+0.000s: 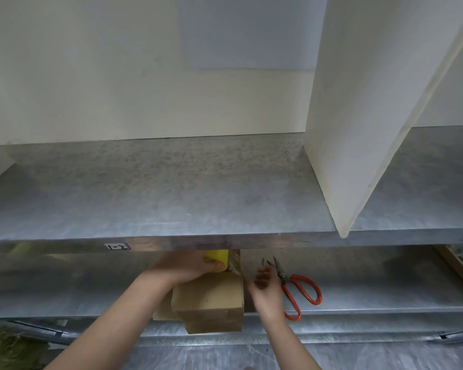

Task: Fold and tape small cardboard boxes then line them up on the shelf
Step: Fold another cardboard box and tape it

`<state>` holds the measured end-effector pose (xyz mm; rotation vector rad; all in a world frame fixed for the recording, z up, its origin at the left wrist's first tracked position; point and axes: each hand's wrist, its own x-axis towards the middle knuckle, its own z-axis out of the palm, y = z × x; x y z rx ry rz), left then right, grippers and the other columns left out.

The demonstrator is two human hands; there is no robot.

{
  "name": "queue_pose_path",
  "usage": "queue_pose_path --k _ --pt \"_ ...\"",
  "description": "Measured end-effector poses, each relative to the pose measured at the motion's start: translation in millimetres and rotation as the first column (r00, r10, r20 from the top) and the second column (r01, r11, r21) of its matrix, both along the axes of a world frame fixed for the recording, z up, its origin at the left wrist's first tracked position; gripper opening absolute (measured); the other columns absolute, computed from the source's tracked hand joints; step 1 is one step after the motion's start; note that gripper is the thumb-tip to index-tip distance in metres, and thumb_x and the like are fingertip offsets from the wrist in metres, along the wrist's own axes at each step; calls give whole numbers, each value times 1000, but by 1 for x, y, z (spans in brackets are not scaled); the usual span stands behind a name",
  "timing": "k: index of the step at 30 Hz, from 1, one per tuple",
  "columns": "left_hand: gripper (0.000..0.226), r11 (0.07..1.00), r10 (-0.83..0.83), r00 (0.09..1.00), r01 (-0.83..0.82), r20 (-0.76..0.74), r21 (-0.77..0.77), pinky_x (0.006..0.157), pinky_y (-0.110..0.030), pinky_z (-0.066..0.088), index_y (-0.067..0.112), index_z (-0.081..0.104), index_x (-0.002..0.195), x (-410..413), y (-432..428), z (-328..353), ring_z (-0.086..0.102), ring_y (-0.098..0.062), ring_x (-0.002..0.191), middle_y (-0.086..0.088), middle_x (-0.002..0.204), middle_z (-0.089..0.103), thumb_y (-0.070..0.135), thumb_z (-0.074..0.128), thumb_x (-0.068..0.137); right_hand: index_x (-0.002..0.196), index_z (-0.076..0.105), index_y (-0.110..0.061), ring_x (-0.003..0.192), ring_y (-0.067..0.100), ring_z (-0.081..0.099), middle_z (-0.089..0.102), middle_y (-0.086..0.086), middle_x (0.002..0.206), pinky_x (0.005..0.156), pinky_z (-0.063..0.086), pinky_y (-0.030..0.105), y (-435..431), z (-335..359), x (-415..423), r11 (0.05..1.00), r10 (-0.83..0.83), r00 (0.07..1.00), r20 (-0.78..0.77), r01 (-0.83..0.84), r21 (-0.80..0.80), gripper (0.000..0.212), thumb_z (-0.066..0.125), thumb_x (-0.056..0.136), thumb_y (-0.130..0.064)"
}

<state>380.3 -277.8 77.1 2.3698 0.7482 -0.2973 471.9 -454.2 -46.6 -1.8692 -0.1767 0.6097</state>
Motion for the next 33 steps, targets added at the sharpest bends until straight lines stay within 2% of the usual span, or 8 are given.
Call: queue_pose_path --k 5,7,10,16,20,24,29,33 --pt "59 1000 -5 997 7 -82 16 79 -21 41 40 47 127 -3 1 2 50 -6 96 13 120 56 73 55 79 120 52 -42 113 3 61 65 -15 118 95 50 22 -11 9 -5 939 308 951 -5 -303 162 57 62 82 -1" --pt "61 1000 -11 997 11 -77 4 82 -22 42 42 46 127 -3 0 5 51 -7 99 13 124 56 74 56 77 137 36 -46 123 -7 48 47 -23 137 103 42 22 -18 16 4 868 460 883 -91 -426 257 69 68 79 -25" --pt "57 1000 -31 996 31 -82 -2 82 -22 43 50 47 120 -2 0 12 54 -6 101 16 124 58 80 53 72 148 18 -50 129 -14 31 24 -35 145 106 31 16 -13 31 10 767 640 766 49 -641 7 92 65 73 -72" --pt "78 981 146 989 -142 17 -131 82 -16 44 51 56 108 -29 12 26 58 -1 103 28 107 59 97 54 45 148 18 -54 137 8 37 34 -19 152 110 34 27 0 38 6 820 572 817 81 -571 -37 86 70 81 -52" --pt "64 968 140 977 -101 161 -228 96 -27 48 43 58 117 -35 5 29 59 -1 108 22 115 63 68 76 61 148 23 -52 135 12 42 41 -14 149 112 38 33 3 42 7 841 541 841 9 -541 -15 85 75 81 -40" --pt "65 973 119 982 -85 149 -216 96 -28 49 43 60 117 -39 5 38 60 0 106 22 114 65 68 79 60 144 26 -55 132 14 47 48 -14 143 107 41 27 7 44 7 840 540 842 -17 -540 -51 82 75 82 -35" --pt "52 997 81 995 -82 64 9 91 -28 50 40 59 108 -57 23 38 61 -5 101 18 107 64 64 77 66 143 28 -55 134 13 44 45 -13 146 106 37 22 11 46 8 840 537 842 -37 -539 -61 82 76 81 -34" --pt "65 951 -46 999 41 8 308 98 -23 41 37 50 130 -78 41 32 53 -13 120 10 132 56 59 73 74 141 28 -59 136 13 41 42 -18 146 104 35 21 14 45 8 837 540 840 -53 -543 -69 79 75 83 -34"
